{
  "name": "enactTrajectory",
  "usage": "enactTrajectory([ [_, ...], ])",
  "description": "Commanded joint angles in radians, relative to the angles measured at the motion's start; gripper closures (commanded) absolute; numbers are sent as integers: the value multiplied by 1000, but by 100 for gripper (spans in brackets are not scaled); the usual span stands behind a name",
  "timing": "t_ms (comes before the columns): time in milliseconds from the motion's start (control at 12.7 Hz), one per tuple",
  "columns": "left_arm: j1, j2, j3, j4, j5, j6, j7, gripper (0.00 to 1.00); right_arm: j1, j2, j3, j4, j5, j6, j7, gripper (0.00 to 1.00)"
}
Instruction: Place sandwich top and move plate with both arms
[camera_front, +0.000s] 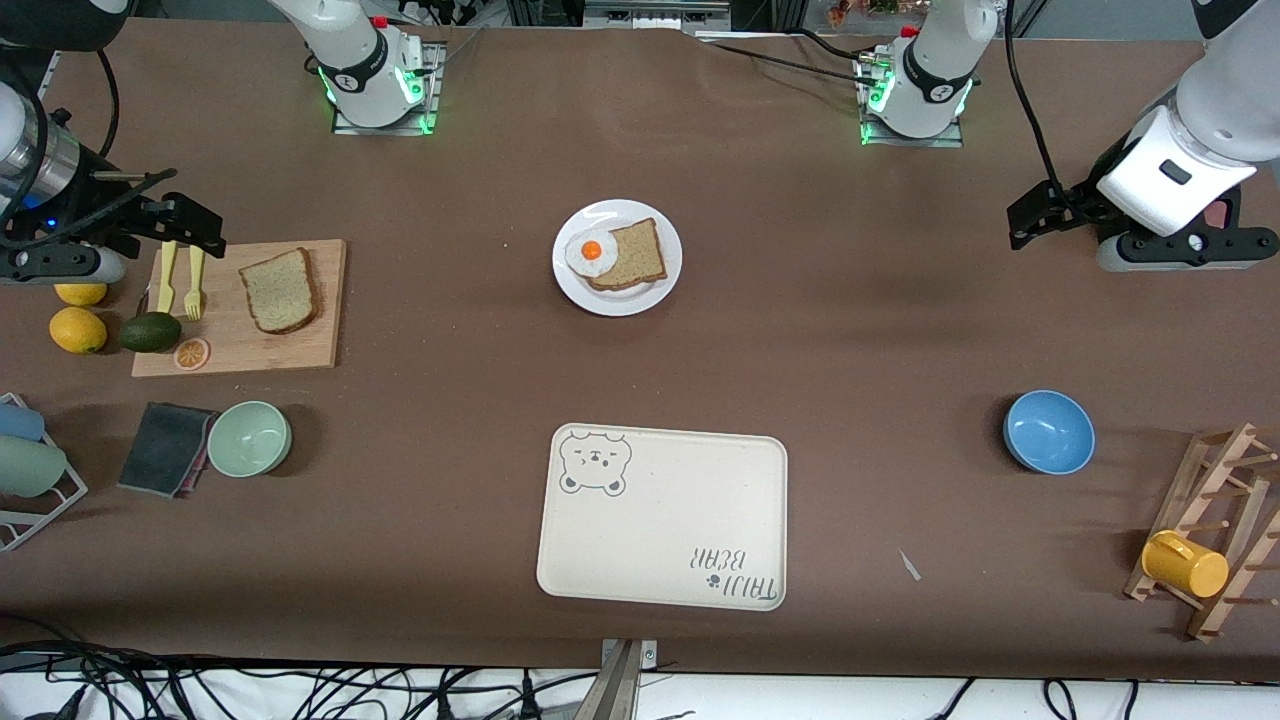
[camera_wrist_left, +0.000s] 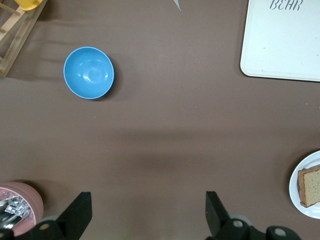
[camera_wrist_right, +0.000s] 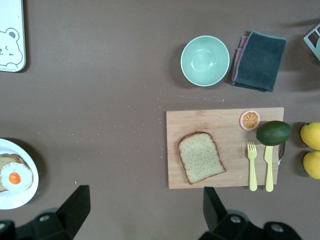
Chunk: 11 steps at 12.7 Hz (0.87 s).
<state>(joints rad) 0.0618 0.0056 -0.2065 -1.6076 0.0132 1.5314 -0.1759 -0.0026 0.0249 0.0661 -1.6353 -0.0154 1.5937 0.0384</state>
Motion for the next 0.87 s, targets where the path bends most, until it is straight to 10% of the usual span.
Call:
enactTrajectory([
  [0,-4,-2,-8,17,1,-10,4,0,-4,-3,4,5,-14,-4,12,0],
  [788,0,-4,-57,22,42,-19,-2,0,-2,-3,4,3,-14,-4,14,0],
])
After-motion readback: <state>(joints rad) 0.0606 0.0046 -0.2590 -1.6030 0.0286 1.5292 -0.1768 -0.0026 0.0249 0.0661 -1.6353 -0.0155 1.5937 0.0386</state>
